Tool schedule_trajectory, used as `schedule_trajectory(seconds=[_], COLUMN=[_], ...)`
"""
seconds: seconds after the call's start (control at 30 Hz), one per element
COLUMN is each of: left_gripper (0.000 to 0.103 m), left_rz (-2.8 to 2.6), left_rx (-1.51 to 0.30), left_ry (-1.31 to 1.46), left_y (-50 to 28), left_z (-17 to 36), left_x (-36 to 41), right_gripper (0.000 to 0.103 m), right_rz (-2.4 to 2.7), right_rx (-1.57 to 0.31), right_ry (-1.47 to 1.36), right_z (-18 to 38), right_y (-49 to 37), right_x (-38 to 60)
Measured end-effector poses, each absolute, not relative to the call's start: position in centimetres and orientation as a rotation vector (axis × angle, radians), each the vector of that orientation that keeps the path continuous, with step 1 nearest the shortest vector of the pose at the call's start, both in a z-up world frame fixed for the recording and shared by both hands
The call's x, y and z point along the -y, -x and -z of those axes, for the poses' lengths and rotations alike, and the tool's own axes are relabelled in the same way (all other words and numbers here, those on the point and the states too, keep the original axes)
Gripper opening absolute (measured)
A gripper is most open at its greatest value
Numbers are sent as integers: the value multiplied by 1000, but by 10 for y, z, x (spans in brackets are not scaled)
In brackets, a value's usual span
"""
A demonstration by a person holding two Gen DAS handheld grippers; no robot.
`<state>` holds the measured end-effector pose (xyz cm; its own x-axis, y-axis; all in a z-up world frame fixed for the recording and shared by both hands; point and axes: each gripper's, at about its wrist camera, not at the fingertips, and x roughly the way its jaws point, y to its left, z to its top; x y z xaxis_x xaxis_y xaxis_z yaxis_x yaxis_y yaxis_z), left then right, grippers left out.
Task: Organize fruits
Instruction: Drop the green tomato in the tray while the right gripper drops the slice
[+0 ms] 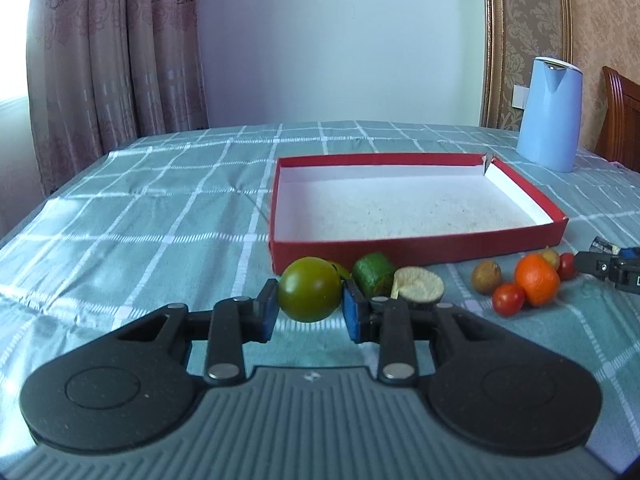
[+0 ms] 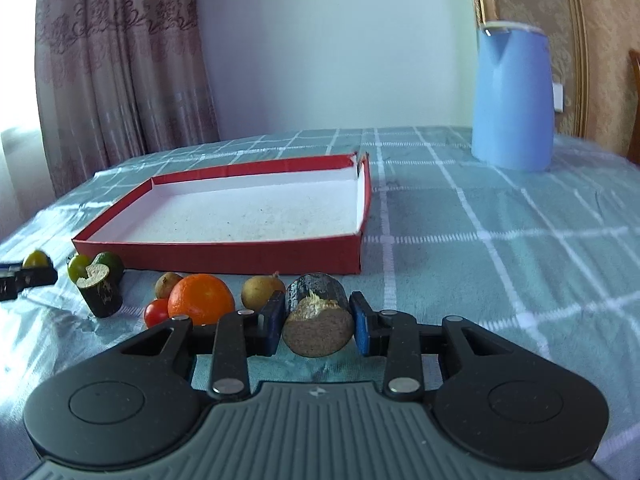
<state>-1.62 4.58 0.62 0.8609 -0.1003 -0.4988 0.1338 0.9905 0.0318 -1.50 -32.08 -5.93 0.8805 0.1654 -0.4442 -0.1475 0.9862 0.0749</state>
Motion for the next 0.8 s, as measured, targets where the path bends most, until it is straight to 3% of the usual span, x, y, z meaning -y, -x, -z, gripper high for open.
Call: schedule_trajectory(seconds=[0.37,0.8], left_gripper=[30,30], left_rz=[122,42], left_rx=[-513,-677], left_ry=[-86,-91], left_y=[-42,-148], left_z=[-27,4], left_x=[-19,-1], right_gripper=[34,34], right_rz=[-116,-98], right_rx=[-410,-622], right_ry=[89,70], right_z=[19,48], right_y=[-50,-145], right_x=[293,283])
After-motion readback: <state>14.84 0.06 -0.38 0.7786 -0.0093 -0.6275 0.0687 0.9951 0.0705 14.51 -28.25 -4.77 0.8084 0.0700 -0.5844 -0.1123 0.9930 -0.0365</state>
